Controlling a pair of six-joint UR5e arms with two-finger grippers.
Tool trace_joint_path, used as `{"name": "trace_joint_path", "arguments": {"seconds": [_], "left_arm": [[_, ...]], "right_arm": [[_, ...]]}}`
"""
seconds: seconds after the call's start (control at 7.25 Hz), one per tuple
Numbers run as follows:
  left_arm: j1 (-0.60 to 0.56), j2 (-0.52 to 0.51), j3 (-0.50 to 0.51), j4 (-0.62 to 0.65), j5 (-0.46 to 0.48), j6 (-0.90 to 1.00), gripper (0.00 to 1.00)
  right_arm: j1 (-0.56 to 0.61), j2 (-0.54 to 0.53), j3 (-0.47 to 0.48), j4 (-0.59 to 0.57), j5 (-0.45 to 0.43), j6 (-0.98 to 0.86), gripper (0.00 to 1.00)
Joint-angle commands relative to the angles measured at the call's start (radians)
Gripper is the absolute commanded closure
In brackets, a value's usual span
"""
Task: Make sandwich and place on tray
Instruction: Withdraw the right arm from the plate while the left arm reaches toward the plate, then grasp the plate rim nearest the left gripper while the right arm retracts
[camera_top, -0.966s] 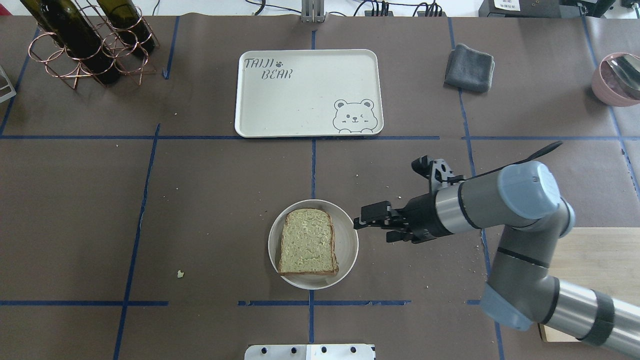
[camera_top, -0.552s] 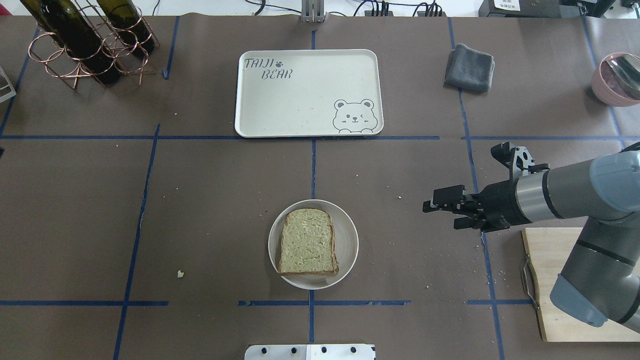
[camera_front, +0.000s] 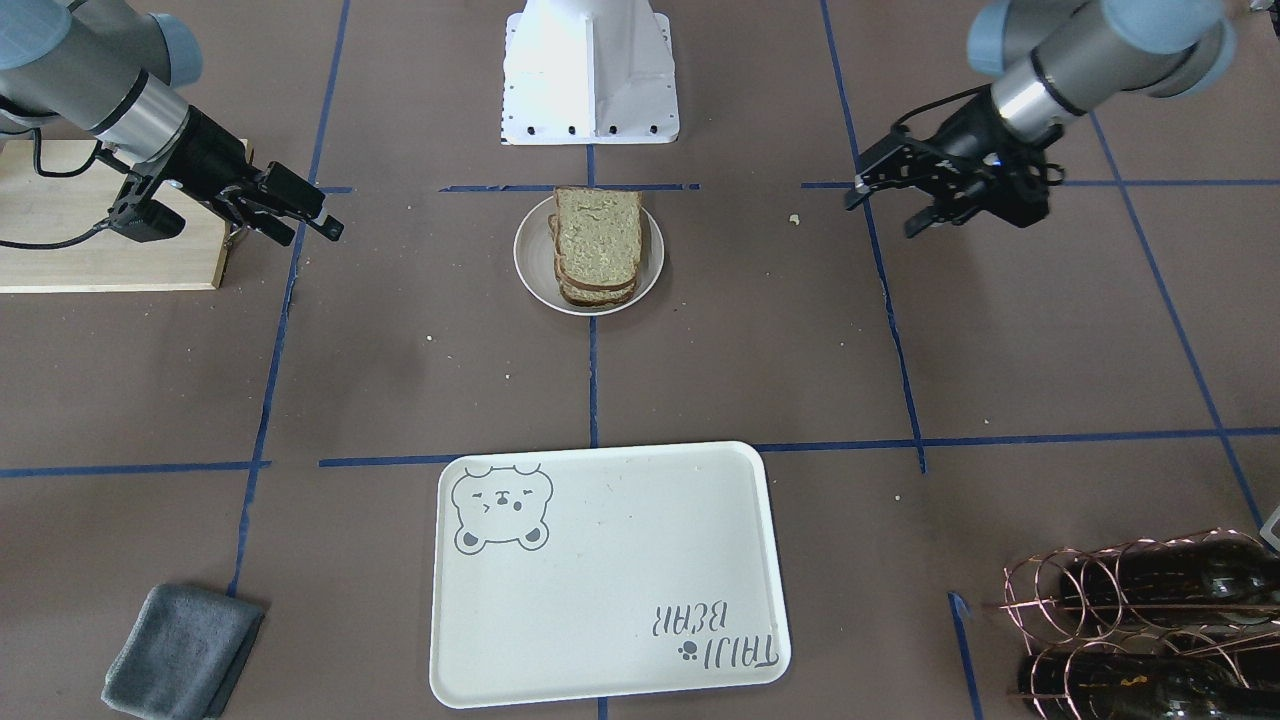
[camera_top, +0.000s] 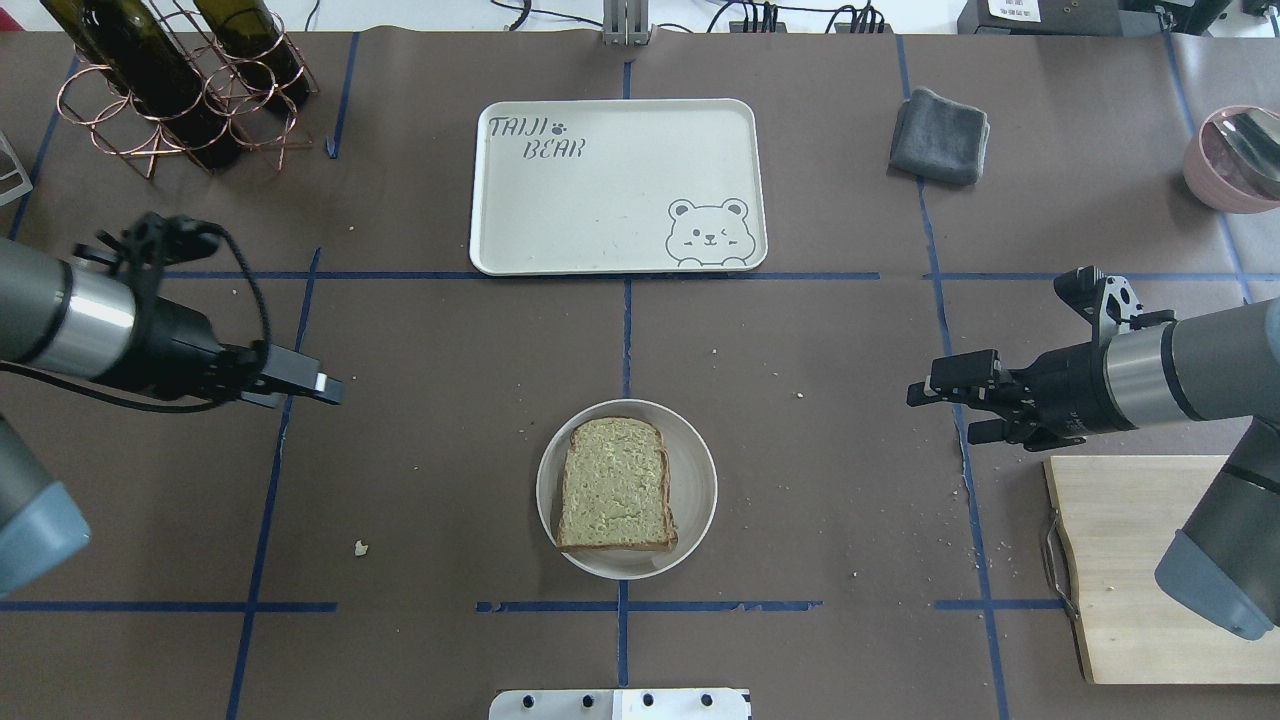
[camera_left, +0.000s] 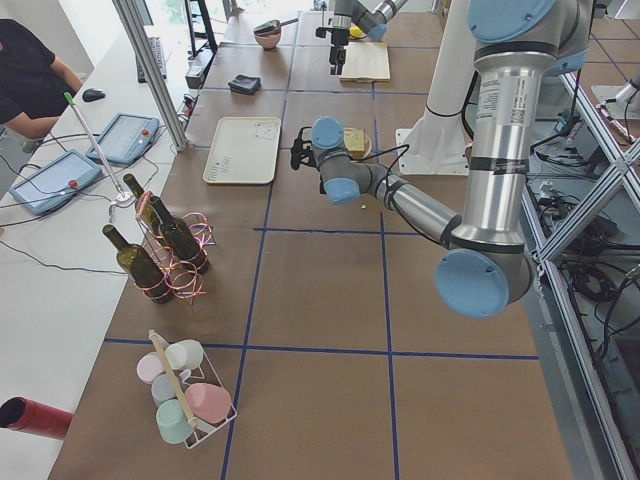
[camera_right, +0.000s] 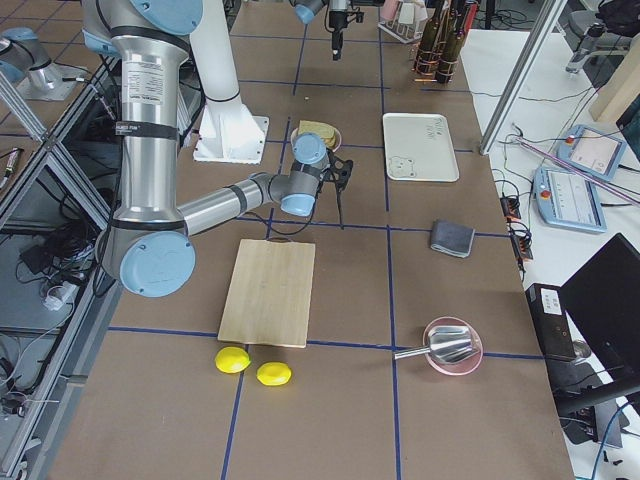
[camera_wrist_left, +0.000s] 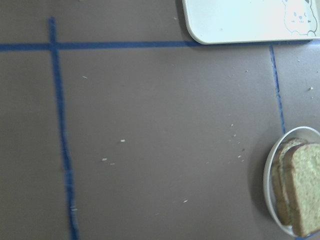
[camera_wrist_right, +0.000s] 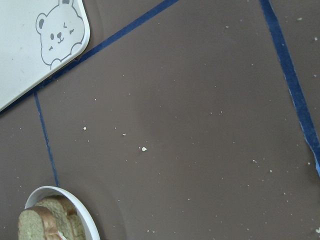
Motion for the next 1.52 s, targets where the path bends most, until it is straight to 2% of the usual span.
{"name": "trace_joint_path", "arguments": {"seconds": [0.0, 0.14, 0.28, 0.55, 0.83, 1.38], "left_arm": [[0.226, -0.13, 0.07, 0.015, 0.219, -0.245, 0.43], [0.268, -0.154, 0.078, 0.082, 0.259, -0.245, 0.47], [0.28, -0.212, 0.127, 0.11, 0.271, -0.246, 0.49], [0.282, -0.239, 0.159, 0.112, 0.273, -0.246, 0.51], [0.292, -0.25, 0.169, 0.113, 0.273, -0.246, 0.59], [0.312, -0.281, 0.206, 0.113, 0.273, -0.246, 0.59]], "right_arm": [[0.001, -0.006, -0.004, 0.0, -0.002, -0.002, 0.0], [0.001, -0.009, -0.004, 0.0, -0.002, -0.002, 0.0], [0.002, -0.018, 0.001, 0.0, -0.002, -0.002, 0.0], [0.042, -0.049, 0.007, -0.004, 0.001, -0.028, 0.0], [0.063, -0.09, 0.012, -0.039, 0.001, -0.212, 0.0], [0.128, -0.195, 0.015, -0.049, 0.0, -0.53, 0.0]]}}
